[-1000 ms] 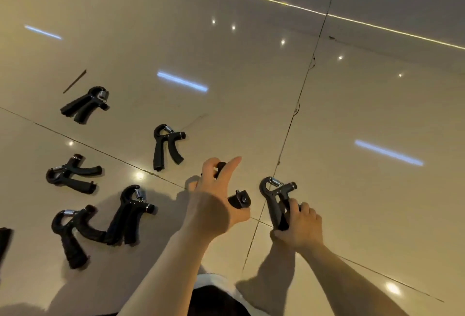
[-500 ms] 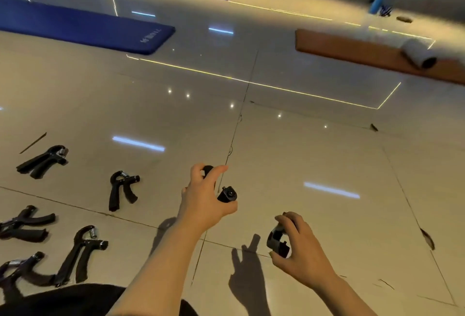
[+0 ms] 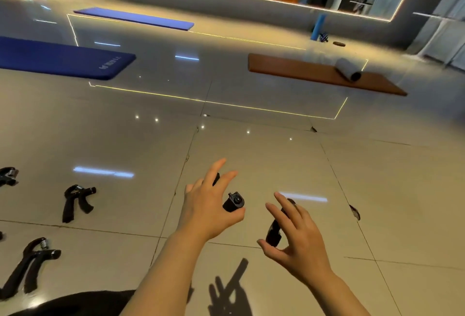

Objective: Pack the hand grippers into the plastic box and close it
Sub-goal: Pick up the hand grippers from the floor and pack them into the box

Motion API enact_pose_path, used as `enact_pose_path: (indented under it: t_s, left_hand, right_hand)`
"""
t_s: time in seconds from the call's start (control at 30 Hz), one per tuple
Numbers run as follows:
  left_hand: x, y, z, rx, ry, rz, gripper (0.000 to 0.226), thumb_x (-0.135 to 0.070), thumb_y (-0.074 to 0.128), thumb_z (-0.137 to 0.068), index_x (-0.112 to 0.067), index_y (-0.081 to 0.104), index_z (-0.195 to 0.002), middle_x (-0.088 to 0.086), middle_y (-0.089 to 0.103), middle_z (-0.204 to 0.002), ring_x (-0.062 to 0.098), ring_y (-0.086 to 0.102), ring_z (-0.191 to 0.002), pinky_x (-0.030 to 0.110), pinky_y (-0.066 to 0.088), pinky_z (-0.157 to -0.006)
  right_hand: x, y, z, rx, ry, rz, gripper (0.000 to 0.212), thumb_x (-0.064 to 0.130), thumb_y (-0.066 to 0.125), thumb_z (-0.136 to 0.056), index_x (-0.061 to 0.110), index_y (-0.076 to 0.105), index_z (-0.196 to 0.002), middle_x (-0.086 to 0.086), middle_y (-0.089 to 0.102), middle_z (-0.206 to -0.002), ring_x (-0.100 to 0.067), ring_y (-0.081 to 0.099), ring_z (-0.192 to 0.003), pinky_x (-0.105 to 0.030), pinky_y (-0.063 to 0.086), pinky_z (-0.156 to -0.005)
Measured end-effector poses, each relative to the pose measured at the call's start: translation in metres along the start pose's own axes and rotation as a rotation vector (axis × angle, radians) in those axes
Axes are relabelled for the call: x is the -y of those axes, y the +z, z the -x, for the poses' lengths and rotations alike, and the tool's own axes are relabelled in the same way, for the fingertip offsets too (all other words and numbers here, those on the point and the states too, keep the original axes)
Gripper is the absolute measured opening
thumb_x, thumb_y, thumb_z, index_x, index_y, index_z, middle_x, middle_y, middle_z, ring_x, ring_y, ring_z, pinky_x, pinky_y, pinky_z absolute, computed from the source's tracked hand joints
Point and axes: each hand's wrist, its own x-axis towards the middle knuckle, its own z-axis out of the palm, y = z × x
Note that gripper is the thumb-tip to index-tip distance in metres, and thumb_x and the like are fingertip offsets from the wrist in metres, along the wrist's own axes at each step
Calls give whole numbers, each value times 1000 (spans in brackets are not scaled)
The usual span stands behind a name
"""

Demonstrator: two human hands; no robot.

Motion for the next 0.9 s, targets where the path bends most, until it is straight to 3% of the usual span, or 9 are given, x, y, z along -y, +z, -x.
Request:
enact_pose_path:
  t_s: [0.1,0.3,0.5,0.7,0.8,0.9]
  left_hand:
    - [-32,25,16,26,15,11,73,-61,57,-76,-41,29,-140,-21,5,-152,9,41,-123,37,23,-106]
    - [-96,73,51,78,77,-40,74,-63,55,-74,-42,28,-139,-19,7,-153,11,45,-117,35,25,-102]
    - [-172,122,106,96,96,25,79,-70,41,-62,-41,36,-136,-21,21,-149,8,47,-117,31,26,-96]
    - [-249,157,155,216,127,38,74,-65,53,-67,-40,37,-134,-21,24,-145,8,46,-116,28,25,-98]
    - [-281,171,172,260,113,51,70,-55,64,-72,-39,37,-135,-21,25,-144,7,46,-116,28,25,-99]
    - [-306,180,181,294,124,63,70,-55,64,-72,-39,37,-135,-21,26,-142,7,47,-114,28,26,-98]
  right_hand:
    - [-24,-22,25,4,-65,111,71,59,62,-74,23,47,-133,4,39,-147,-28,57,-105,-38,46,-94]
    - [-71,-74,94,-26,-71,183,70,59,63,-72,23,48,-130,5,43,-144,-30,56,-98,-39,52,-82]
    - [-115,-132,191,-14,78,167,68,62,60,-74,23,47,-129,3,50,-139,-32,58,-103,-44,50,-89]
    - [-138,-184,284,10,252,70,68,63,62,-68,23,50,-122,-1,59,-124,-22,60,-99,-35,52,-82]
    - [-146,-198,318,-1,360,-3,72,65,62,-67,22,53,-124,1,56,-125,-18,58,-101,-26,44,-82]
    - [-154,-204,342,-30,445,-54,73,65,62,-66,21,54,-125,2,53,-127,-16,55,-107,-27,45,-83]
